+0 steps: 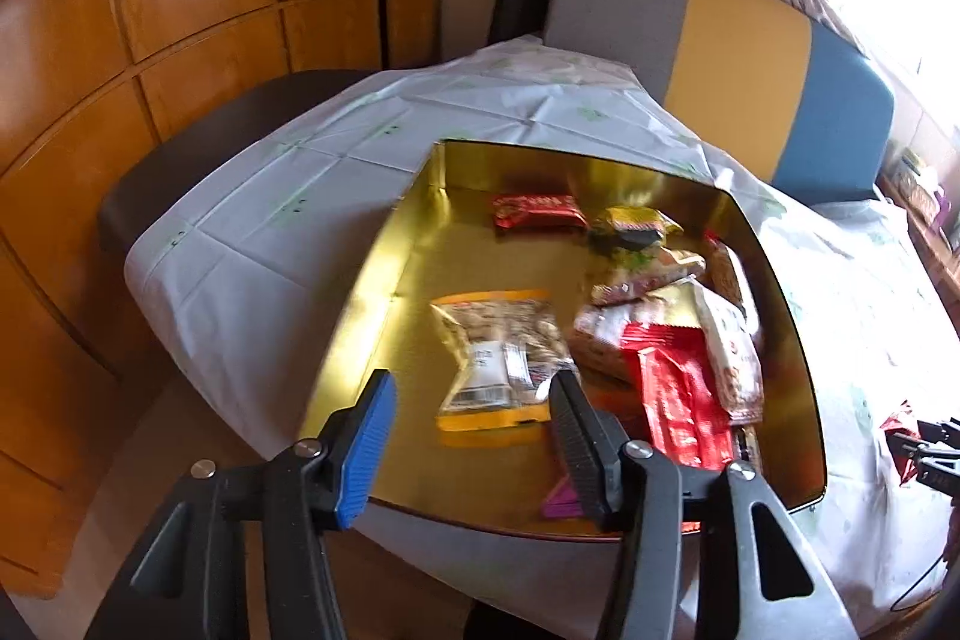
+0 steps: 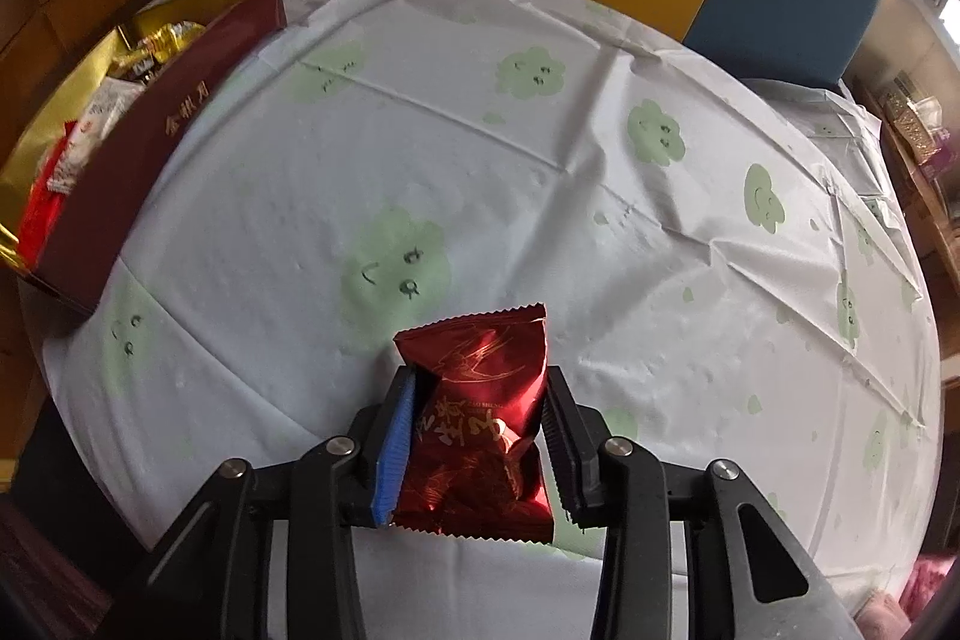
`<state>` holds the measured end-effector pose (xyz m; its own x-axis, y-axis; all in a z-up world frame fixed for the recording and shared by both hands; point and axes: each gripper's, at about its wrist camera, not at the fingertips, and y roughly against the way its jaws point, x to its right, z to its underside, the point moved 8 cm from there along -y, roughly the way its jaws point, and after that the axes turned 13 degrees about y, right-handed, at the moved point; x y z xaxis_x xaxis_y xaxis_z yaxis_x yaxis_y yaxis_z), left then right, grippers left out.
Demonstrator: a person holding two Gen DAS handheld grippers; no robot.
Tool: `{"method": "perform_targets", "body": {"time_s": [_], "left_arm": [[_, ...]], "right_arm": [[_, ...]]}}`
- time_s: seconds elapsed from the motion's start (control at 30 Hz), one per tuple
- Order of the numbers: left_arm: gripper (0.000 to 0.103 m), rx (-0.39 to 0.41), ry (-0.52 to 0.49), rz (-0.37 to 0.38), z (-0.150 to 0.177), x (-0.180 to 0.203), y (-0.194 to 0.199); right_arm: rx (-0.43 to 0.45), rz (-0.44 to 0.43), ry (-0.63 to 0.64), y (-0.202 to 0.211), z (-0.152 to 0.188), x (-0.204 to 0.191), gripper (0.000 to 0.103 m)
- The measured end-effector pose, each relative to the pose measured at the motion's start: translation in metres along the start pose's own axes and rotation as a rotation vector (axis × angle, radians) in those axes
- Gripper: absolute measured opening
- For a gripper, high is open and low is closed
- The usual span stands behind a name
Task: Organize snacks
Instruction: 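Carry the red foil packet into the gold tin and release it with the right gripper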
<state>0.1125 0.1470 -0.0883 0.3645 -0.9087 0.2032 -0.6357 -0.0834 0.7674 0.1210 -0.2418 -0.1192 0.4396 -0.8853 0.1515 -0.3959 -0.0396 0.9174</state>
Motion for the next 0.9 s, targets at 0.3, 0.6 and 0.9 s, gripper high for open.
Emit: {"method": "perform_targets", "body": {"time_s": [0.3,0.6,0.9], "left_arm": [[0.049,0.084,0.062,-0.001,-0.013,-0.025,0.011],[0.048,0.13,0.12,-0.02,-0.022,-0.043,0.011],[0.048,0.124,0.152,-0.019,-0.022,-0.049,0.007]], "right_arm": [[0.234,-0.194,0.077,0.057,-0.1,-0.098,0.04],[0.286,-0.425,0.13,0.037,-0.186,-0.228,0.041],[0.17,-0.414,0.124,-0.028,-0.194,-0.264,0.044]]}}
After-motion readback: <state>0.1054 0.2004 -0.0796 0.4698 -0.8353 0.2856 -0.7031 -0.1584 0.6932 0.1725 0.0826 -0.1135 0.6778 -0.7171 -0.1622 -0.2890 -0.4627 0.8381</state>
